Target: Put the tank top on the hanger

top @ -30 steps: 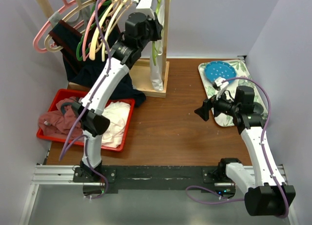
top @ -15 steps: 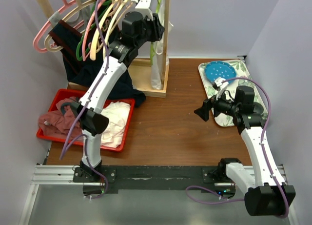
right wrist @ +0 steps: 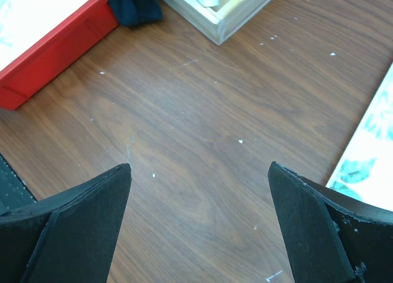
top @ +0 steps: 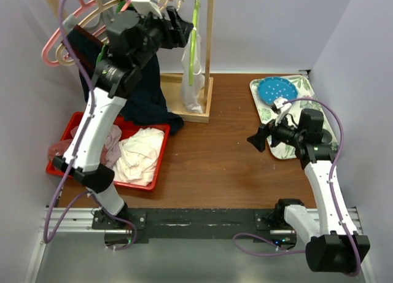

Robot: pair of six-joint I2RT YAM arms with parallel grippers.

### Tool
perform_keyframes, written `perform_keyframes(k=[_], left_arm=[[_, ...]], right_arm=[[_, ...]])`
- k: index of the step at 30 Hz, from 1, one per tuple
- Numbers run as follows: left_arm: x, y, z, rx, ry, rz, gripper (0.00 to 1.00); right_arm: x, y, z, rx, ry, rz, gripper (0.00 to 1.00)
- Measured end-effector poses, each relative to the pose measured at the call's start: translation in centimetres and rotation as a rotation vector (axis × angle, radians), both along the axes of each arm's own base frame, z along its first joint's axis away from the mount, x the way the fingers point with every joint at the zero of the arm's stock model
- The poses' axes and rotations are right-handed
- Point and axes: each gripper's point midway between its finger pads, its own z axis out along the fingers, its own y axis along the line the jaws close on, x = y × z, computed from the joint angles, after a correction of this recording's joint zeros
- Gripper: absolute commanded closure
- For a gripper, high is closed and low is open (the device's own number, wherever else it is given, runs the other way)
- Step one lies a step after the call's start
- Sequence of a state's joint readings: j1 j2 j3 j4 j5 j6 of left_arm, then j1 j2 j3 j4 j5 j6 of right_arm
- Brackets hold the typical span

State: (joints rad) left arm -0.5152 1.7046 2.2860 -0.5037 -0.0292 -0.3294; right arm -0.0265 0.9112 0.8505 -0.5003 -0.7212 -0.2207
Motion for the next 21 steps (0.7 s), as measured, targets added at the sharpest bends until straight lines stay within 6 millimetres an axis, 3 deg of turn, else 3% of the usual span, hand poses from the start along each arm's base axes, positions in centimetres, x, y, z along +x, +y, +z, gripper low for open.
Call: perform_keyframes(k=[3,6,11,14,17,21], left_arm=[[-2.1,1.3,1.9,-0.019,-0.035,0.000,0.23],[-3.9,2.0,2.2,-0.014,-0.043,-0.016,0.15],[-8.7,3.6,-2.0,0.033,0.012,-0.071,0.01],[-12.8,5.6,-5.2,0.048,0.038,-0.090,0.00],[-17.6,8.1,-7.9,0.039,0.025,-0.097,0.00],[-22.9,11.3,-10.8,-0.006,-0.025,-0.082,0.00]], right_arm=[[0.1,-0.5,0.0,-0.002,-0.004,-0.018,0.01],[0.4,-1.2,0.1,-0.013,-0.012,-0.049,0.01],[0.9,-3.8,0.7,-0.038,-0.030,-0.187,0.02],[1.3,-5.1,1.4,-0.039,-0.021,-0.286,0.01],[1.9,-6.6,4.0,-0.041,-0.042,-0.401,0.01],[2.6,-8.2,10.1,-0.025,-0.142,-0.528,0.01]])
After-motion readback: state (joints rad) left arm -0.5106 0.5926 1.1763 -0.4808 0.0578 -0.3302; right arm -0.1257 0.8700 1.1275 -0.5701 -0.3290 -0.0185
